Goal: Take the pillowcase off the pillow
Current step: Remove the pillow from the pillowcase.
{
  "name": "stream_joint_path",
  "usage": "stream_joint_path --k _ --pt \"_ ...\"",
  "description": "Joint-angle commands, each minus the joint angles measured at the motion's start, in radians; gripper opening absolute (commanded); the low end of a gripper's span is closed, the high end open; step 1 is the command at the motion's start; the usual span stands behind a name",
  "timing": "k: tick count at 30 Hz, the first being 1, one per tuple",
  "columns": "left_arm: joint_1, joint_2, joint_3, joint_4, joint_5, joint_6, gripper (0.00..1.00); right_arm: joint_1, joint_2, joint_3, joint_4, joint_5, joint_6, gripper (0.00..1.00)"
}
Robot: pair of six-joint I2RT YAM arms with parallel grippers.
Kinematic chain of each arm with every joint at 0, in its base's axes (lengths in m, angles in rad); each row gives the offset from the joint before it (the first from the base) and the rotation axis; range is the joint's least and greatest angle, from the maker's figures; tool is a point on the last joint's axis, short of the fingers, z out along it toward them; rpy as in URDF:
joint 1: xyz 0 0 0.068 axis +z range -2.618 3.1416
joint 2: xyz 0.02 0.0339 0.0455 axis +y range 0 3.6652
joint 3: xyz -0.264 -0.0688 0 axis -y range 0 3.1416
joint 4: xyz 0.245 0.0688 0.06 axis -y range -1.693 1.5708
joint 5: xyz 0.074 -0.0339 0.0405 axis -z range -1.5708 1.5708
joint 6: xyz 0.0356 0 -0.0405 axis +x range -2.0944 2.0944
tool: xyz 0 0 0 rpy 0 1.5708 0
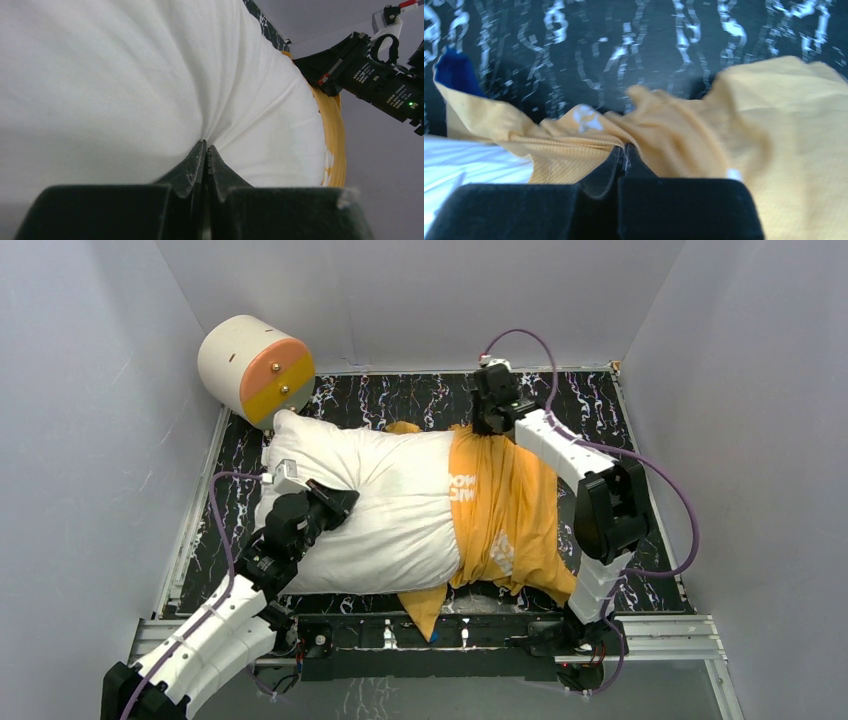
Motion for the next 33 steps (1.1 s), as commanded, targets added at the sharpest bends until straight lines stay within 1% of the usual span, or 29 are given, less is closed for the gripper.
stream_joint_path --k 1,4,5,6,8,10,11,13,14,15,16,17,18,20,22,24,26,29,30,31,33 --pt "0.006 -0.029 -0.081 -0.363 -0.083 0.011 0.00 -0.244 -0.062 0.006 -0.035 0.257 -0.014 0.00" --pt "0.006 -0.050 -0.080 -0.381 -0.104 0.004 0.00 -0.246 -0.096 0.006 -0.031 0.227 -0.009 0.01" --pt "0.005 -0.052 -0.078 -0.382 -0.105 0.003 0.00 -0.247 -0.106 0.011 -0.046 0.187 0.002 0.04" --pt "0.005 -0.052 -0.075 -0.380 -0.103 0.006 0.00 -0.244 -0.118 0.012 -0.050 0.115 0.006 0.08" --pt "0.006 -0.042 -0.068 -0.368 -0.087 0.017 0.00 -0.239 -0.152 0.003 -0.043 -0.098 0.000 0.23" --pt "0.006 -0.032 -0.059 -0.349 -0.066 0.028 0.00 -0.226 -0.188 0.007 -0.053 -0.214 0.005 0.34" --pt "0.006 -0.028 -0.053 -0.341 -0.054 0.038 0.00 -0.220 -0.214 0.010 -0.061 -0.246 0.005 0.44" --pt "0.006 -0.023 -0.031 -0.326 -0.022 0.068 0.00 -0.218 -0.288 0.003 -0.080 -0.221 0.013 0.60" --pt "0.006 -0.022 -0.018 -0.325 -0.009 0.082 0.00 -0.217 -0.333 -0.016 -0.077 -0.186 0.016 0.68" --pt "0.006 -0.022 -0.006 -0.329 0.000 0.095 0.02 -0.217 -0.390 -0.043 -0.076 -0.133 0.016 0.74" --pt "0.006 -0.024 0.007 -0.334 0.010 0.107 0.06 -0.218 -0.449 -0.079 -0.070 -0.075 0.018 0.79" --pt "0.006 -0.027 0.021 -0.340 0.019 0.119 0.14 -0.217 -0.509 -0.122 -0.065 -0.005 0.030 0.83" --pt "0.006 -0.028 0.036 -0.346 0.028 0.129 0.18 -0.218 -0.574 -0.173 -0.065 0.062 0.046 0.86" --pt "0.006 -0.025 0.070 -0.371 0.051 0.148 0.25 -0.219 -0.704 -0.287 -0.078 0.138 0.078 0.88" --pt "0.006 -0.012 0.110 -0.400 0.094 0.177 0.36 -0.219 -0.835 -0.422 -0.110 0.190 0.138 0.92" --pt "0.006 0.006 0.154 -0.451 0.142 0.206 0.46 -0.218 -0.959 -0.561 -0.135 0.192 0.225 0.94" --pt "0.005 0.023 0.192 -0.490 0.184 0.234 0.55 -0.218 -1.074 -0.695 -0.140 0.109 0.322 0.94" --pt "0.006 0.035 0.208 -0.509 0.272 0.248 0.69 -0.218 -1.205 -0.894 -0.072 -0.092 0.441 0.94" --pt "0.006 0.037 0.207 -0.509 0.300 0.244 0.72 -0.218 -1.240 -0.991 -0.018 -0.168 0.459 0.94" --pt "0.006 0.038 0.205 -0.508 0.327 0.234 0.74 -0.219 -1.262 -1.052 0.074 -0.240 0.455 0.93" --pt "0.005 0.035 0.201 -0.495 0.386 0.214 0.77 -0.219 -1.239 -1.098 0.149 -0.359 0.425 0.91"
